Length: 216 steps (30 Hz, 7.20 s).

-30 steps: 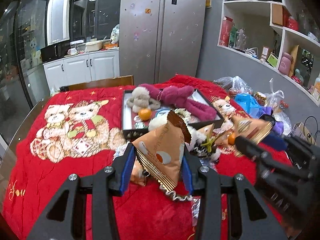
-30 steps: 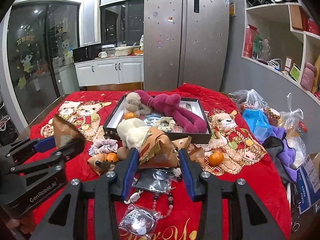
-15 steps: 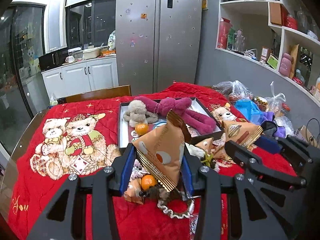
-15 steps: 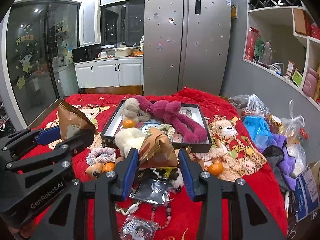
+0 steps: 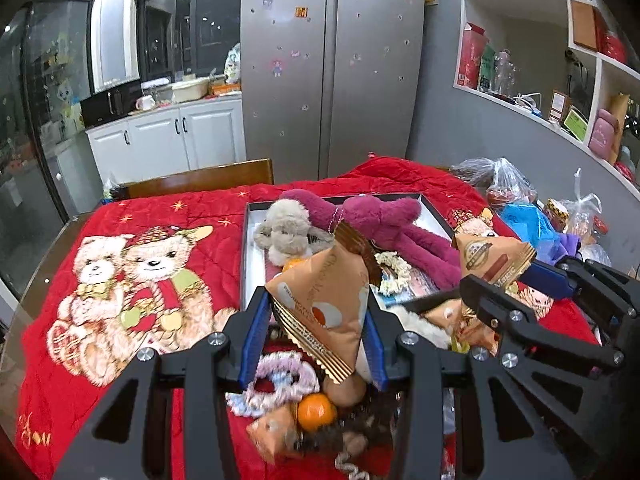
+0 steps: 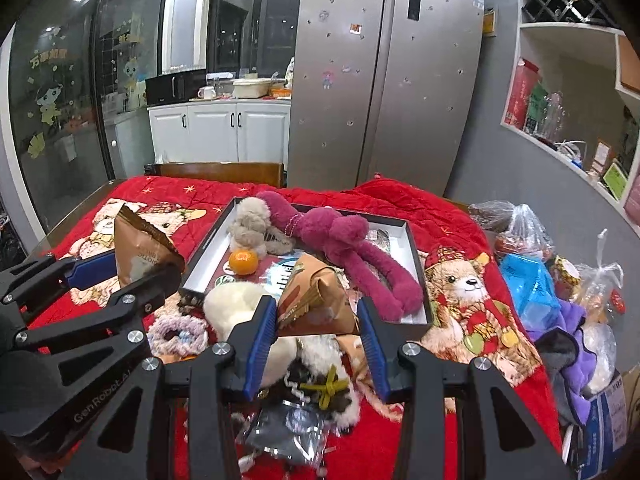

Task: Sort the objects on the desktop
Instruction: 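Carry the tan packet and paper packet over the black picture box with both grippers, then lower both packets into the box and open both grippers, then withdraw both tools from the box back over the cluttered bed, then grasp the mandarin orange with the right gripper while the left gripper grasps a brown paper packet, then carry the orange and brown packet over the picture box with both grippers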

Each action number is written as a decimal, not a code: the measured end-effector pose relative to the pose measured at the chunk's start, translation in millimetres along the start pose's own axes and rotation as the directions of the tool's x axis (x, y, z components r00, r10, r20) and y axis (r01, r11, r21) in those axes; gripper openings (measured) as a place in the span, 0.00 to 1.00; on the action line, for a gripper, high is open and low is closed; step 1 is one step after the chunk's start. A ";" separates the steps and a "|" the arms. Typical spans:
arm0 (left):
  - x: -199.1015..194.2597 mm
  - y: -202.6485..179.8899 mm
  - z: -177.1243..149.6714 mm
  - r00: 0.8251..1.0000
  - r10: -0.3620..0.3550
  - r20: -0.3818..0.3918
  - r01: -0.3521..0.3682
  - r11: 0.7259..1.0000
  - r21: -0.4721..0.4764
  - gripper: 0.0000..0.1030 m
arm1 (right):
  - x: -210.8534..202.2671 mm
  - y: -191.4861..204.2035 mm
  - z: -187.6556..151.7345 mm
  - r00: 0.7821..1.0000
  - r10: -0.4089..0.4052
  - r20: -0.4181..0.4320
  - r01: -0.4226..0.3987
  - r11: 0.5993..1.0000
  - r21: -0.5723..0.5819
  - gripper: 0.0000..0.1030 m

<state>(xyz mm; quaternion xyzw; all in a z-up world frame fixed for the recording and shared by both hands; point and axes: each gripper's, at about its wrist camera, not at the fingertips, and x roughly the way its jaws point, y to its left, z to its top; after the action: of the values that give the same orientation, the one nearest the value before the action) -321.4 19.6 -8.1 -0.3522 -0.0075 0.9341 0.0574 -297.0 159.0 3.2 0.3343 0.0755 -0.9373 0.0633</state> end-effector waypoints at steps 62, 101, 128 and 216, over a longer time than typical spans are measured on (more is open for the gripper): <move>196.4 29.4 42.5 0.957 0.029 -0.288 -0.028 1.000 0.007 0.69 | 198.6 -23.1 36.0 0.964 0.082 -0.252 -0.075 0.996 0.038 0.46; 8.4 31.8 73.4 0.997 -0.079 0.015 0.079 0.997 0.009 0.90 | 22.3 -28.5 71.6 0.997 0.062 0.040 -0.063 0.998 0.010 0.79; -49.5 43.1 -129.2 0.999 -0.013 -0.052 0.013 1.000 -0.001 0.94 | -66.4 -59.7 -74.6 0.997 -0.015 0.072 0.007 0.994 0.107 0.79; 32.6 31.3 -144.6 0.982 0.048 -0.183 -0.038 0.998 0.053 0.16 | 82.9 -112.3 -108.7 0.980 -0.033 -0.196 0.061 0.988 0.141 0.39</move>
<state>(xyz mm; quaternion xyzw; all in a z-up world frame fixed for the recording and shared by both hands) -253.6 -11.6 -140.0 -0.4355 0.0283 0.8986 0.0463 -312.6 283.4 -121.5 0.4257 0.0202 -0.9046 0.0087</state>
